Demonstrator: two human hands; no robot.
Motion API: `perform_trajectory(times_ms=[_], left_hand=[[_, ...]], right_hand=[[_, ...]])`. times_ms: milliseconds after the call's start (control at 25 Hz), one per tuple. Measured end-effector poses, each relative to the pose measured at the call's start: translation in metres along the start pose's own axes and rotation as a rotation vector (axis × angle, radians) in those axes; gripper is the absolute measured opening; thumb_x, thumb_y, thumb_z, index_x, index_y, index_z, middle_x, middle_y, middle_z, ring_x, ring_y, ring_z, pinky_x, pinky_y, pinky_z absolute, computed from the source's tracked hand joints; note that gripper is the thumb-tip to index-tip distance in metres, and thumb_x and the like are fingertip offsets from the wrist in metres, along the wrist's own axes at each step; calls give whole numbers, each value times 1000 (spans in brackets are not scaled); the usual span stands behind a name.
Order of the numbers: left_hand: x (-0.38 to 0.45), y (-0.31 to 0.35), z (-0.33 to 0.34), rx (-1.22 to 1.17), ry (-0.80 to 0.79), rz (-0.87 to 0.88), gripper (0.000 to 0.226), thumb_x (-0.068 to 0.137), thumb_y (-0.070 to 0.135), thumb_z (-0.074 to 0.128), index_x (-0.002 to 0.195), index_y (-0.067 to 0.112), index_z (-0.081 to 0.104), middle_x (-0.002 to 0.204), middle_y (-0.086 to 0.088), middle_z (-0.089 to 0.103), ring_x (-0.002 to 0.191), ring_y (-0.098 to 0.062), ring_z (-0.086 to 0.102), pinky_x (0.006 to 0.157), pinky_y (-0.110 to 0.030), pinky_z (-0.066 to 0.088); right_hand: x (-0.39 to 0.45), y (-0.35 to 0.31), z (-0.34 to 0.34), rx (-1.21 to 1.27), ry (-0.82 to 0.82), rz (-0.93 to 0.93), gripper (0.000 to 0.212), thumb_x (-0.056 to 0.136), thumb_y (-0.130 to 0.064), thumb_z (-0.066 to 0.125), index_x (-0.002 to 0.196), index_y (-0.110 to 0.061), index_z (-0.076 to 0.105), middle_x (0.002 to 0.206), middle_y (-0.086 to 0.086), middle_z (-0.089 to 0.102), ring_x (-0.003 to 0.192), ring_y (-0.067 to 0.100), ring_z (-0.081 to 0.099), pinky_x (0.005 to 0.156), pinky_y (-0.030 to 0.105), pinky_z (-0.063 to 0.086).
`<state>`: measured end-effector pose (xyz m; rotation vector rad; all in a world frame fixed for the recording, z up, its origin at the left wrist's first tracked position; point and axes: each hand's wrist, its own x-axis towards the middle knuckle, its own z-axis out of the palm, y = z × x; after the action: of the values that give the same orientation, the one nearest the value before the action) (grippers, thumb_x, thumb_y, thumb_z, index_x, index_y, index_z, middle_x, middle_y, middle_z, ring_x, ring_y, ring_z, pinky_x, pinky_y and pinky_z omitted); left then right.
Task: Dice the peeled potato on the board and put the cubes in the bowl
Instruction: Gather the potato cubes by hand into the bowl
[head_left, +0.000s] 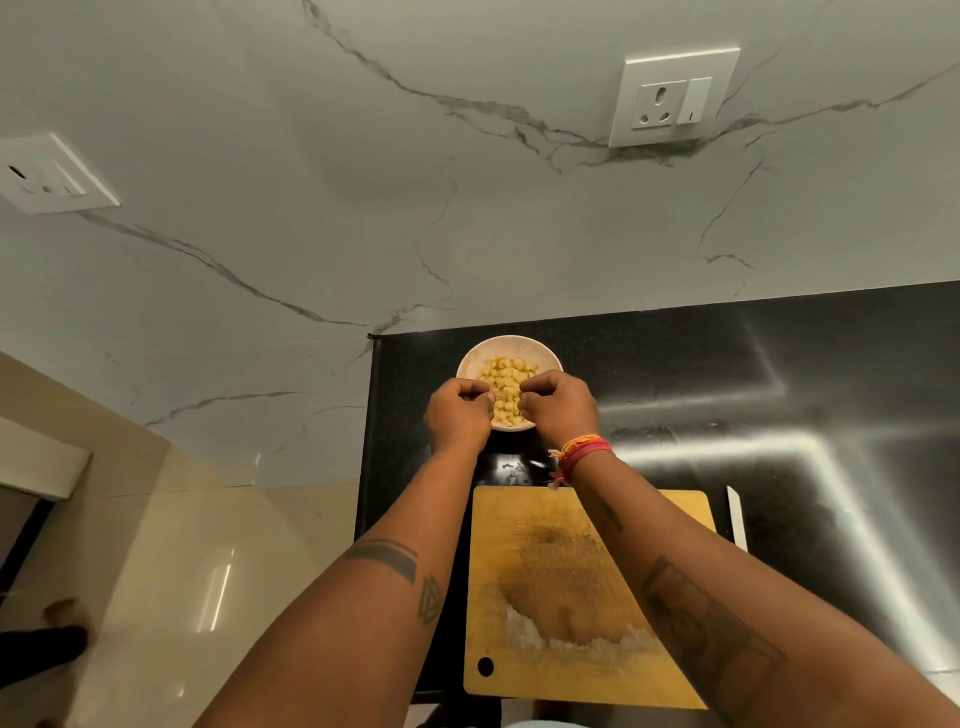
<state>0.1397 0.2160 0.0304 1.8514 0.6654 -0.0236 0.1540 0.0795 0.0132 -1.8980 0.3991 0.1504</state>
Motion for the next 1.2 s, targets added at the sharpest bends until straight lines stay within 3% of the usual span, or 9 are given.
perform_trajectory(times_ms=[240, 360, 520, 680, 760, 880, 960, 1040, 1200], left_hand=[[-22, -22, -22, -100, 14, -90, 14, 91, 8, 72, 95, 22, 74, 88, 1, 74, 78, -12, 74, 75, -32, 64], [-35, -25, -25, -62, -5, -52, 14, 91, 10, 72, 92, 24, 74, 88, 2, 74, 78, -12, 73, 72, -29, 62], [-54, -43, -44, 157, -4, 17, 13, 93, 15, 70, 93, 28, 72, 90, 7, 71, 83, -11, 69, 71, -28, 58], [-67, -77, -72, 322, 10, 20, 13, 96, 16, 67, 102, 25, 75, 101, 5, 72, 84, -8, 64, 64, -19, 51], [-74, -91, -83, 399, -29, 12, 18, 97, 16, 66, 112, 23, 74, 109, 2, 72, 84, -7, 62, 59, -13, 46], [-77, -111, -93, 566, -188, 30, 38, 92, 21, 75, 128, 22, 67, 123, -1, 64, 96, -13, 62, 77, -20, 48], [-78, -121, -94, 651, -254, 53, 48, 87, 24, 81, 131, 25, 62, 126, -1, 53, 96, -15, 59, 82, -25, 46], [-73, -131, -89, 699, -237, 86, 46, 87, 22, 79, 128, 27, 60, 124, 0, 48, 93, -13, 57, 83, -27, 49], [-63, -141, -83, 746, -210, 173, 21, 97, 16, 64, 116, 21, 60, 114, -2, 50, 88, -15, 58, 75, -28, 50]], right_hand=[[-17, 5, -3, 481, -33, 218, 23, 88, 7, 70, 95, -15, 74, 106, 10, 73, 101, 25, 72, 86, 39, 62], [-32, 3, -1, 481, -94, 247, 22, 88, 9, 70, 102, -7, 73, 105, 13, 71, 97, 25, 71, 82, 35, 63], [-59, 13, 19, 310, -281, 239, 20, 90, 10, 66, 87, -9, 72, 95, 19, 71, 87, 28, 72, 74, 30, 62], [-73, 33, 45, 3, -379, 116, 25, 86, 2, 71, 78, -21, 76, 86, 8, 76, 86, 25, 75, 85, 45, 62], [-81, 36, 55, -165, -402, 32, 22, 86, -3, 72, 84, -25, 79, 88, -1, 77, 86, 18, 74, 87, 39, 62], [-89, 35, 64, -470, -422, -189, 25, 92, -9, 67, 113, -19, 77, 112, -1, 75, 101, 18, 70, 90, 26, 53], [-89, 34, 73, -726, -479, -439, 26, 93, -13, 65, 118, -15, 73, 121, 6, 70, 113, 26, 64, 92, 29, 48], [-89, 37, 84, -885, -552, -618, 19, 93, -17, 66, 110, -12, 69, 116, 8, 64, 111, 28, 61, 87, 31, 46], [-94, 52, 91, -1011, -584, -679, 25, 89, -10, 70, 114, -13, 66, 116, 7, 54, 105, 25, 56, 88, 34, 53]])
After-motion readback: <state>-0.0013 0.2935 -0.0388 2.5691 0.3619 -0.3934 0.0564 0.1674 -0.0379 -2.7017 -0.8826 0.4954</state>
